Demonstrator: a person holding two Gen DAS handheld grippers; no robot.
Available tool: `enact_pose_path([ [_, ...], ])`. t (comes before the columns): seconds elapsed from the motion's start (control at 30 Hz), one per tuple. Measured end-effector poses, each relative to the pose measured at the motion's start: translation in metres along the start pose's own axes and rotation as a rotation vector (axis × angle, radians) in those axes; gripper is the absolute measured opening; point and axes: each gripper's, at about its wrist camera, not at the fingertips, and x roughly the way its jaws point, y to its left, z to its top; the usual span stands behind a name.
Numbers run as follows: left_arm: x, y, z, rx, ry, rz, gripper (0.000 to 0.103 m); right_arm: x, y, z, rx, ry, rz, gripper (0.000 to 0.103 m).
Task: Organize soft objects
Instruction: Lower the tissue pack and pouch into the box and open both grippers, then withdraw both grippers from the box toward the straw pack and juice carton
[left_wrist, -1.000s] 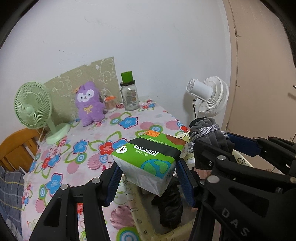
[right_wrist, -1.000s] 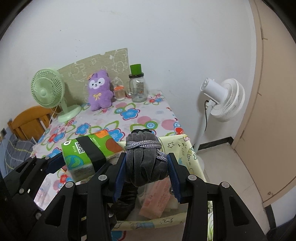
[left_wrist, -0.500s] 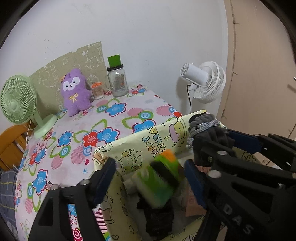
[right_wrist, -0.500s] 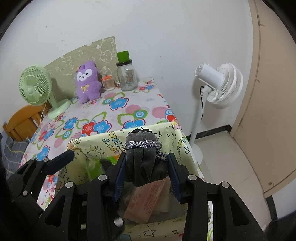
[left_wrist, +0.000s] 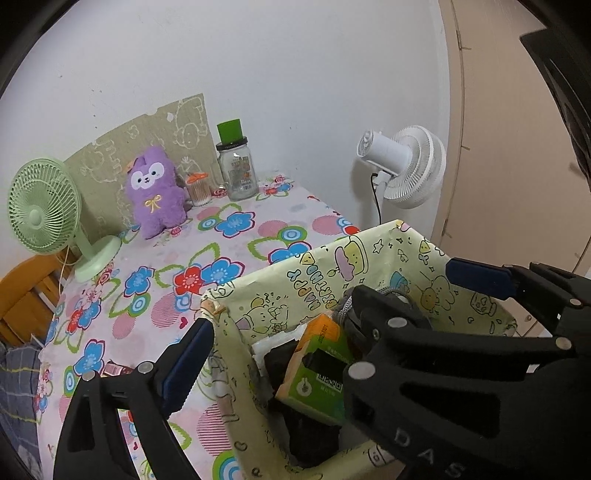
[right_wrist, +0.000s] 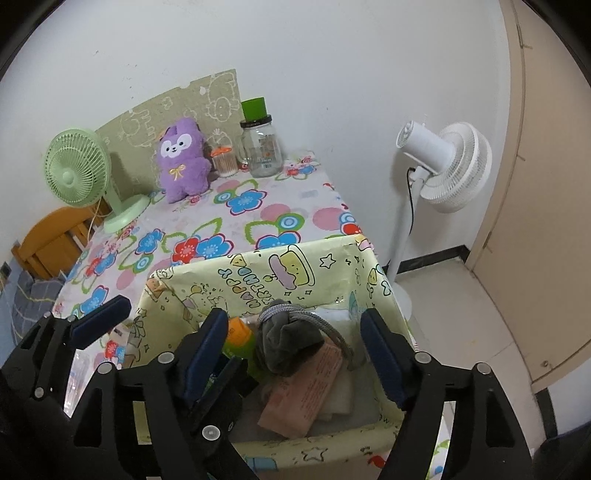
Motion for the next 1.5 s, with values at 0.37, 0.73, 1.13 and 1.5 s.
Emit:
enact_pose_path([
  [0.37,-0.028,0.012,-0.012,-0.013,-0.040,0.013,0.099,-0.027,0.018,-0.010,-0.021,-0.041,-0.010,0.085],
  [0.73,-0.058,0.031,-0.028,-0.030,-0.076,0.041,0.101,-0.054,0.046,-0.022,-0.049,-0.082,-0.009,0.087],
  [1.13,-0.083,0.053,-0.047,-0.061,-0.086,0.060,0.102,-0.073,0.077,-0.037,-0.085,-0.112,-0.006,0.088],
  [1.5,-0.097,0.078,-0.067,-0.082,-0.085,0.081,0.102,-0.082,0.109,-0.050,-0.128,-0.137,0.022,0.090],
])
